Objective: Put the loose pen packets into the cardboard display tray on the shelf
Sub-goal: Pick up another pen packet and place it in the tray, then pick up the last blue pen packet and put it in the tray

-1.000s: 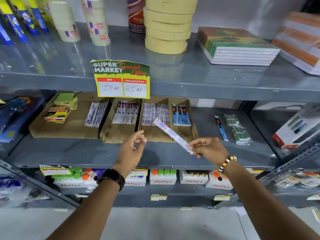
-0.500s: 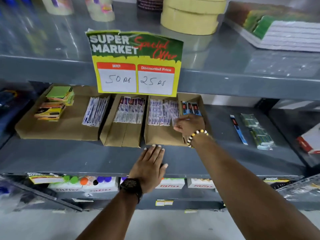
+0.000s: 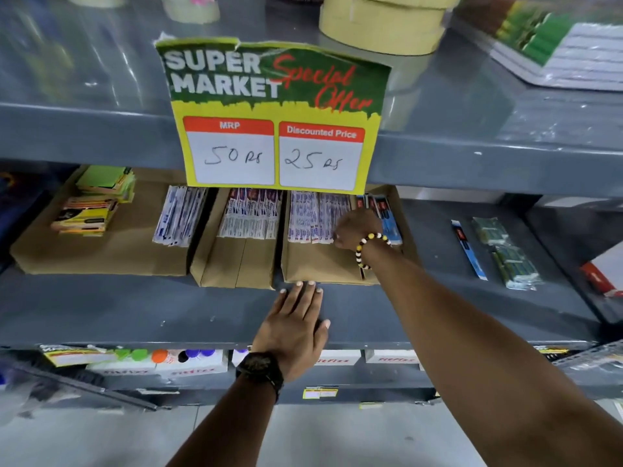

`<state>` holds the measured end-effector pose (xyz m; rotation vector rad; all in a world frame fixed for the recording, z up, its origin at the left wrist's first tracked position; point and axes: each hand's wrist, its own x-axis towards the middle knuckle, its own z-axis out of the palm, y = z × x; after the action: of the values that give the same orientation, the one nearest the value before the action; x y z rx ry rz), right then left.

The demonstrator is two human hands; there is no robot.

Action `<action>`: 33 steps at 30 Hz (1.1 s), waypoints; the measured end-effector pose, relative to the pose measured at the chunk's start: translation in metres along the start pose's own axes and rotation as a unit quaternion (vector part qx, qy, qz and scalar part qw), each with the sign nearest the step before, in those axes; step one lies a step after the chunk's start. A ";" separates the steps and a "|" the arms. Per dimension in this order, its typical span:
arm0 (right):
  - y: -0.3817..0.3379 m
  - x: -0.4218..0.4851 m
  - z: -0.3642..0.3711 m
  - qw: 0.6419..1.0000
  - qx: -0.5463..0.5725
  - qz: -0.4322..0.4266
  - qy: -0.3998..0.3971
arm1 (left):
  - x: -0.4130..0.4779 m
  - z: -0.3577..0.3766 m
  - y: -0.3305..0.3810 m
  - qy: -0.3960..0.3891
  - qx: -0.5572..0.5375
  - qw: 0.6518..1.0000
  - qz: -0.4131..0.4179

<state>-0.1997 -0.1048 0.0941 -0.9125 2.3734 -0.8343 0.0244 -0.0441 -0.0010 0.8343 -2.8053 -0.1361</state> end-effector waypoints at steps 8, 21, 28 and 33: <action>0.031 -0.050 -0.031 0.993 0.088 -0.056 0.056 | 0.001 0.000 0.000 -0.021 0.004 1.000 -0.003; 0.164 -0.118 -0.131 0.982 -0.056 -0.056 0.171 | 0.000 -0.002 0.020 -0.017 0.026 1.000 -0.001; 0.208 -0.104 -0.168 0.975 -0.135 0.012 0.176 | 0.014 0.010 0.071 -0.029 0.020 0.999 0.013; 0.218 -0.068 -0.177 0.977 -0.147 0.059 0.142 | 0.017 0.018 0.074 -0.023 0.037 0.999 -0.002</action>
<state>-0.3546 0.1389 0.0850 -0.7926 2.8260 -0.6104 -0.0324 0.0088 -0.0043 0.8651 -2.8675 -0.0542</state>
